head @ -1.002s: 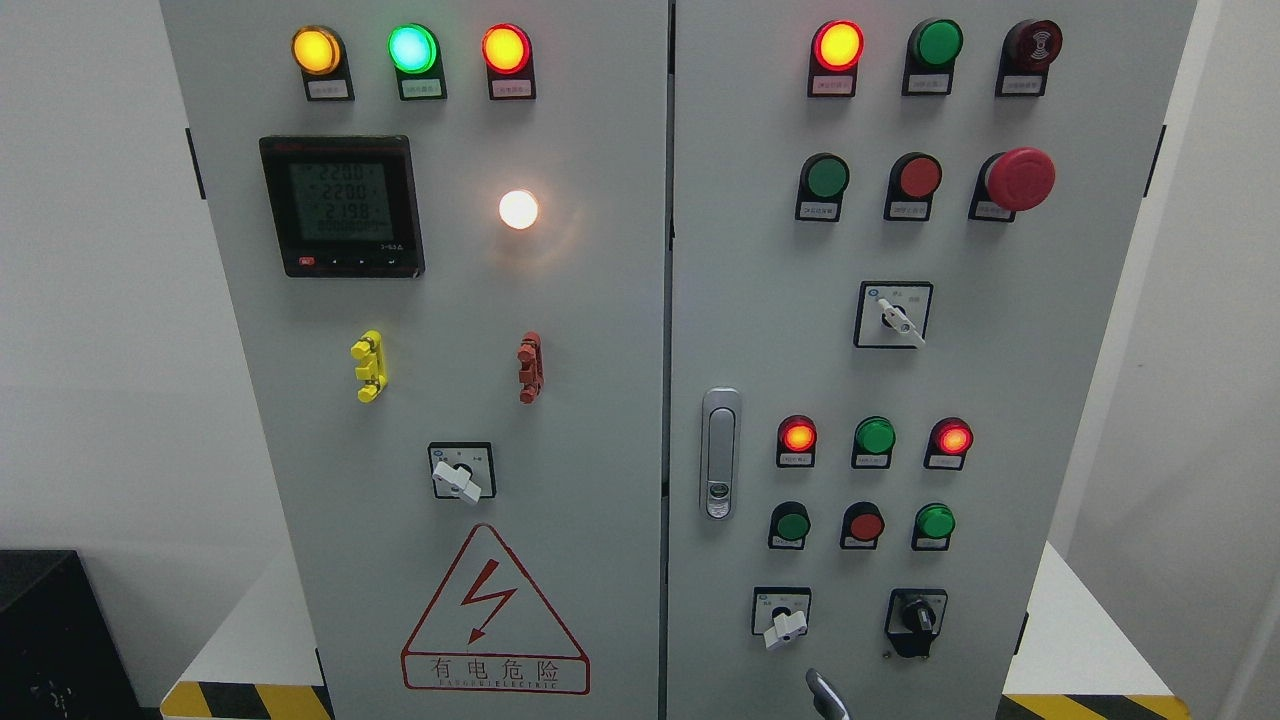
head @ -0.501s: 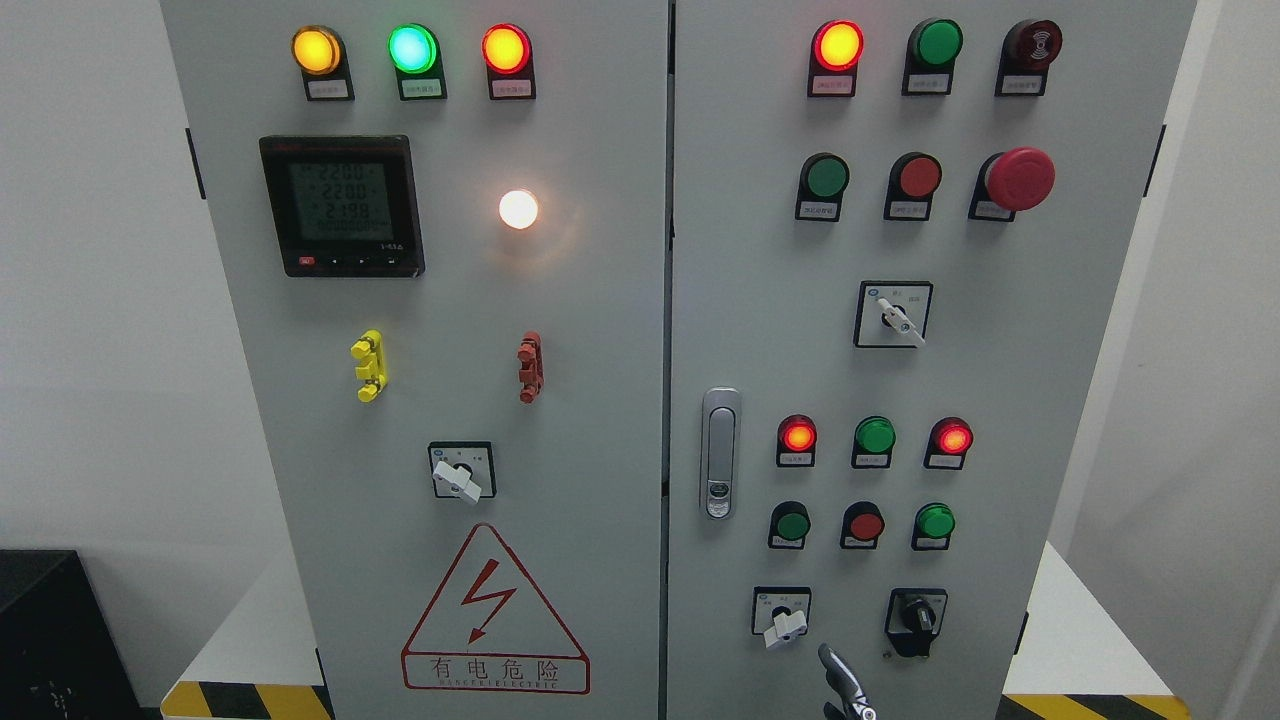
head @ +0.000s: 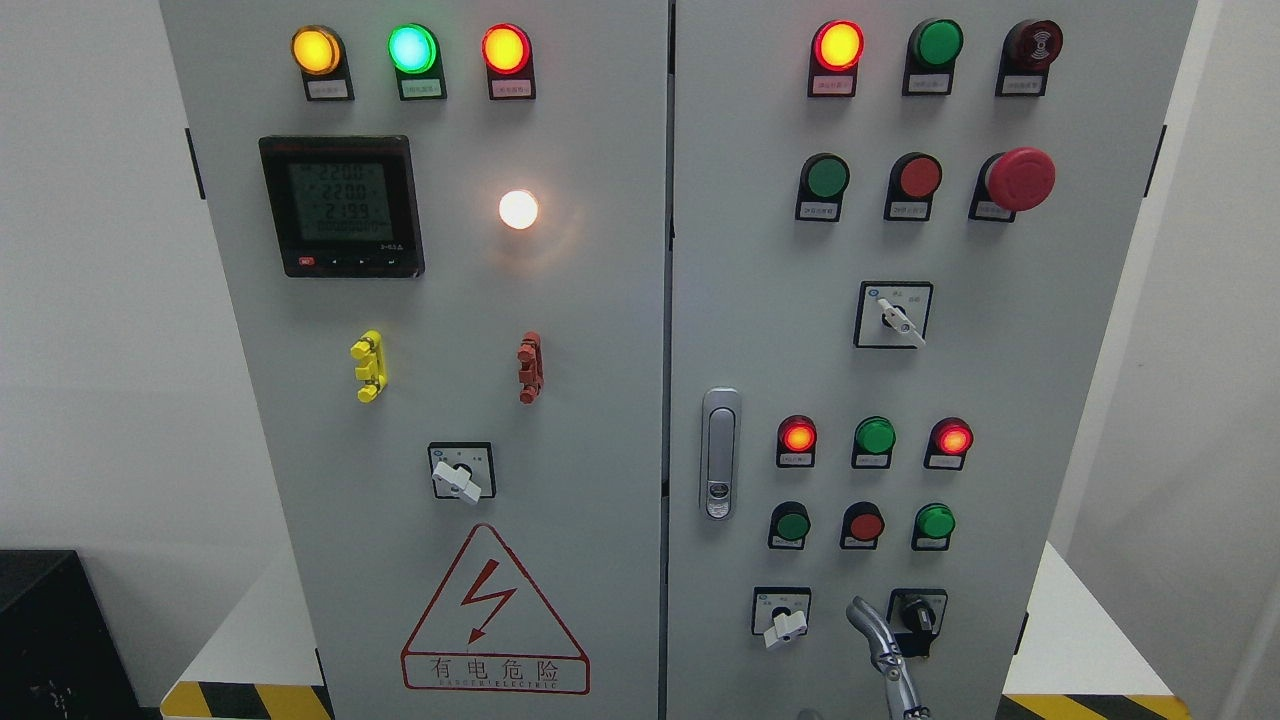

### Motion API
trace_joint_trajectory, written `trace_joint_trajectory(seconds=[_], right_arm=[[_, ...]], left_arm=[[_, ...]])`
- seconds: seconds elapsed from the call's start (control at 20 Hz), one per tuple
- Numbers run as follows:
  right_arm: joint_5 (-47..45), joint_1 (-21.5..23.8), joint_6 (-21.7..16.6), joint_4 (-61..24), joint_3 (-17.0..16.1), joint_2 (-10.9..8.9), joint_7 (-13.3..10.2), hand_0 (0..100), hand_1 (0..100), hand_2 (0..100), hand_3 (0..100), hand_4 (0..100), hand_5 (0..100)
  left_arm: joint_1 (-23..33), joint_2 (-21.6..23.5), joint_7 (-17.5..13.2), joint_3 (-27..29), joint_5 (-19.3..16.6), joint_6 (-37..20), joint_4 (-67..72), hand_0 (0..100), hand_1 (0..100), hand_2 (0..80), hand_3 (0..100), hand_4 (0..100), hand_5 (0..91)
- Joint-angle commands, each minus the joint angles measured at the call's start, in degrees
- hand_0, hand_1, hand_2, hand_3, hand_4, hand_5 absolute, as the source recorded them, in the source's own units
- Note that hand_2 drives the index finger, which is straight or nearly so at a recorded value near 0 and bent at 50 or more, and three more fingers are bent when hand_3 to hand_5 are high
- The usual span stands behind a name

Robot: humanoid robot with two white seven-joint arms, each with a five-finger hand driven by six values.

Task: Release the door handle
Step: 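Raise the right hand up toward the silver door latch handle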

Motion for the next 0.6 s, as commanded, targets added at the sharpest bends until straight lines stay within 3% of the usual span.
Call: trace_joint_trajectory(seconds=[0.0, 0.15, 0.35, 0.55], right_arm=[[14.3, -0.6, 0.0, -2.1, -1.3, 0.02, -0.4, 44, 28, 0, 45, 43, 35], [22.7, -2.0, 0.4, -1.6, -0.8, 0.02, -0.2, 42, 29, 0, 52, 50, 41], [28.0, -4.6, 7.6, -1.5, 3.8, 0.11, 0.0, 42, 29, 0, 63, 61, 56], [34.4, -7.0, 9.1, 0.0, 6.3, 0.29, 0.2, 40, 28, 0, 74, 73, 70]], left_arm=[[0.0, 0.0, 0.0, 0.0, 0.0, -0.1, 0.0, 0, 0, 4.3, 11, 1, 0.0], [0.0, 0.0, 0.0, 0.0, 0.0, 0.0, 0.0, 0, 0, 4.4, 10, 0, 0.0], [0.0, 0.0, 0.0, 0.0, 0.0, 0.0, 0.0, 0, 0, 4.4, 10, 0, 0.0], [0.0, 0.0, 0.0, 0.0, 0.0, 0.0, 0.0, 0, 0, 4.4, 11, 0, 0.0]])
